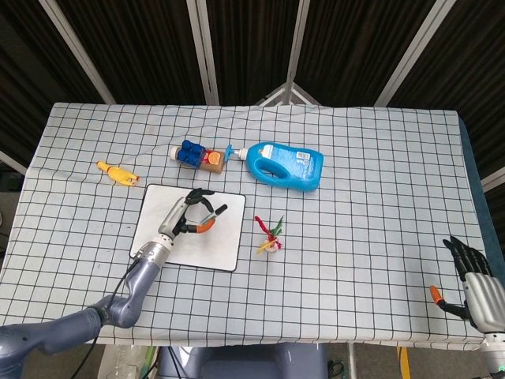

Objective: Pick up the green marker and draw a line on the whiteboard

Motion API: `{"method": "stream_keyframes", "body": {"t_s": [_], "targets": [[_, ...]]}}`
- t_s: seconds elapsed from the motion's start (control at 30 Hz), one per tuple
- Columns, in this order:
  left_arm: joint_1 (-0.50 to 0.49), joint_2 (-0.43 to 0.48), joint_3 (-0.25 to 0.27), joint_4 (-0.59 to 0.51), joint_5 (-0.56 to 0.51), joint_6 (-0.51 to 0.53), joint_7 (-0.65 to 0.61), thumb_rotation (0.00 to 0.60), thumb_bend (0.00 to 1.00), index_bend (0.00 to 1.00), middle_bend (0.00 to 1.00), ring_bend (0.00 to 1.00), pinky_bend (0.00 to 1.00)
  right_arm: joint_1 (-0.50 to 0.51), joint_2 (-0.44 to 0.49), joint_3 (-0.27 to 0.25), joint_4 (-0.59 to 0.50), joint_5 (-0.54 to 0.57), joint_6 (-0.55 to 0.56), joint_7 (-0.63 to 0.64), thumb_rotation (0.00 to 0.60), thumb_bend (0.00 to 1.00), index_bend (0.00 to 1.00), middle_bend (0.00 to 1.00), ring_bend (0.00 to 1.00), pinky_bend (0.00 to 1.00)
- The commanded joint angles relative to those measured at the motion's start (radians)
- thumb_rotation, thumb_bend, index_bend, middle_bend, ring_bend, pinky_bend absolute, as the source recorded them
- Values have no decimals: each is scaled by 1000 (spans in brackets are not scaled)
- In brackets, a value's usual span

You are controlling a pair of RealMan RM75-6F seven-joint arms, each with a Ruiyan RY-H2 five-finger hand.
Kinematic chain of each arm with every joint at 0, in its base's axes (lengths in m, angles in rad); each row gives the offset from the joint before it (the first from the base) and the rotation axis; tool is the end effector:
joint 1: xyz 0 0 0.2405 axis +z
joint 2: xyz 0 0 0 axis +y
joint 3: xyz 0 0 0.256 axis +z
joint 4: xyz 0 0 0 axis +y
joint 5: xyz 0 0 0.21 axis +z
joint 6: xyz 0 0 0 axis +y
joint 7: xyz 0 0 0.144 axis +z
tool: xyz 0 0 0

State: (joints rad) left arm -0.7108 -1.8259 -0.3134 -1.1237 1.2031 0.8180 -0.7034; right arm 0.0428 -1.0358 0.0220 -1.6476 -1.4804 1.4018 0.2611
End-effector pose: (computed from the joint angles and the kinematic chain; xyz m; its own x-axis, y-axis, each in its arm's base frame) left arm -0.1551 0.3632 -0.0781 -0.5271 0.4294 0.7333 0.8294 0.0721 0.5540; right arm -0.3271 -0.1606 0.1693 0.1838 -0.1103 0.9767 -0.9778 0.0815 0.1932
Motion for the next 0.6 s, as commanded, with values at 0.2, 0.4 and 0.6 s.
{"method": "stream_keyframes", "body": {"t_s": [0.2, 0.4, 0.6], "targets": [[0, -1, 4, 4, 0, -7, 4, 600, 558, 701, 173, 0, 17, 0, 1, 0, -1, 0, 0, -1, 600, 354, 0, 0, 0, 0], [16, 15, 14, 0, -5, -7, 17, 600, 562, 701, 174, 0, 17, -2, 0, 0, 1, -1, 3, 0, 600, 354, 0, 0, 0, 0], [44, 57, 24, -43, -11, 2, 33, 600, 567, 702, 176, 0, 18, -3, 0, -1, -2, -3, 6, -2, 600, 354, 0, 0, 0, 0]]}}
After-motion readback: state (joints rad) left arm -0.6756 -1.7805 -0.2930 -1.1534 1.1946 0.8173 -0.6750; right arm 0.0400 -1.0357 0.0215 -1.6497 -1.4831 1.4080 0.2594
